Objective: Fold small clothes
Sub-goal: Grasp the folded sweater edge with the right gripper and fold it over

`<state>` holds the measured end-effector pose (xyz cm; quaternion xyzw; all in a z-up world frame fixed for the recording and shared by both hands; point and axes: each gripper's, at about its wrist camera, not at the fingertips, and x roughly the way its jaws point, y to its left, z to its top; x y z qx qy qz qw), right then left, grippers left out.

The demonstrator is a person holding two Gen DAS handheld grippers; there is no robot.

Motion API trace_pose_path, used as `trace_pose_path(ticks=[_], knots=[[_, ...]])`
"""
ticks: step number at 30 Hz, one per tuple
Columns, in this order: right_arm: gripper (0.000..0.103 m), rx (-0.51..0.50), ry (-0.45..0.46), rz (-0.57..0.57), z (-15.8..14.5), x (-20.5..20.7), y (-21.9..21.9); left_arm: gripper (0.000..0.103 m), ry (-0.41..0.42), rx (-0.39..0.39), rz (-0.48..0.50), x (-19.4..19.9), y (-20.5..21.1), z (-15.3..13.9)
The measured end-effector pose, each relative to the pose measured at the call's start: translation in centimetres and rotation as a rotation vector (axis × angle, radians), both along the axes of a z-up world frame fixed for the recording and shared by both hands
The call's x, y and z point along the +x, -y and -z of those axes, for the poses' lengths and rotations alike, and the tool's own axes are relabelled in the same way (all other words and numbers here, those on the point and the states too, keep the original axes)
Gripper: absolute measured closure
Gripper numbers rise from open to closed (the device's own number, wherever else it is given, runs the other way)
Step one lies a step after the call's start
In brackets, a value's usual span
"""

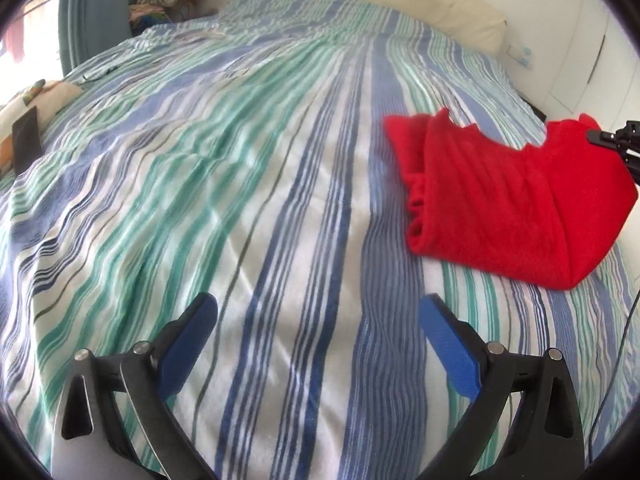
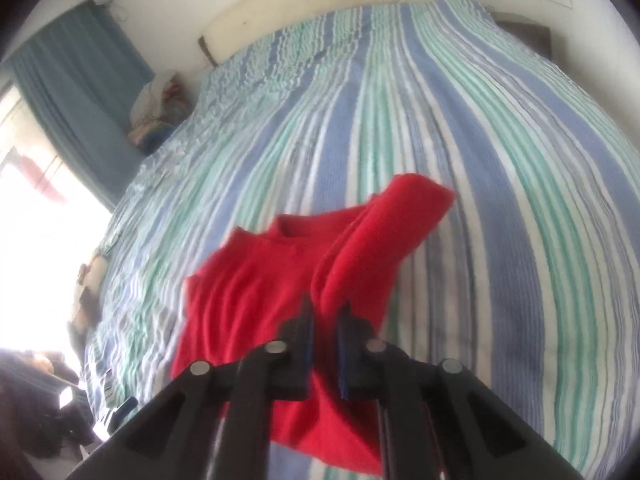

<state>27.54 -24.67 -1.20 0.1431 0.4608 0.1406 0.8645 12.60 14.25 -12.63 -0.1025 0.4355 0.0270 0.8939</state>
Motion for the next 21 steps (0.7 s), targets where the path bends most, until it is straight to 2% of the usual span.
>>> trace_pose_path(ticks=[3, 6, 7, 8, 10, 12, 14, 16, 19, 21], knots=[[0.094, 0.026, -0.006, -0.107, -1.1, 2.1, -7.1, 0.002, 0.004, -0.026, -0.059, -0.2, -1.9, -0.1], [0.094, 0.0, -0.01, -0.192, 0.2, 3.4, -13.8, 0.002, -0.009, -0.062, -0.104, -0.4, -3.5, 0.2], [0.09, -0.002, -0.022, -0.209, 1.3, 3.6, -15.8, 0.002, -0.016, -0.069, -0.119, -0.4, -3.9, 0.4], [0.087, 0.025, -0.052, -0.236, 2.6, 4.0, -17.3, 0.002, -0.022, -0.075, -0.132, -0.4, -4.3, 0.5], [0.07, 0.165, -0.159, -0.272, 5.3, 4.4, -18.8, 0.002, -0.025, -0.094, -0.152, -0.6, -5.2, 0.7], [0.069, 0.302, -0.22, -0.266, 6.7, 3.9, -18.8, 0.002, -0.022, -0.112, -0.164, -0.7, -5.7, 0.7], [0.069, 0.342, -0.195, -0.275, 6.2, 3.0, -18.2, 0.002, -0.02, -0.126, -0.166, -0.7, -6.0, 0.6], [0.069, 0.263, -0.129, -0.292, 4.8, 2.1, -17.1, 0.002, -0.021, -0.129, -0.165, -0.5, -6.0, 0.7], [0.069, -0.01, -0.034, -0.308, 3.4, 1.0, -15.8, 0.002, -0.031, -0.119, -0.156, -0.4, -5.7, 0.8], [0.069, -0.13, -0.024, -0.351, 4.1, 0.0, -16.1, 0.002, -0.039, -0.108, -0.148, -0.3, -5.3, 1.0]])
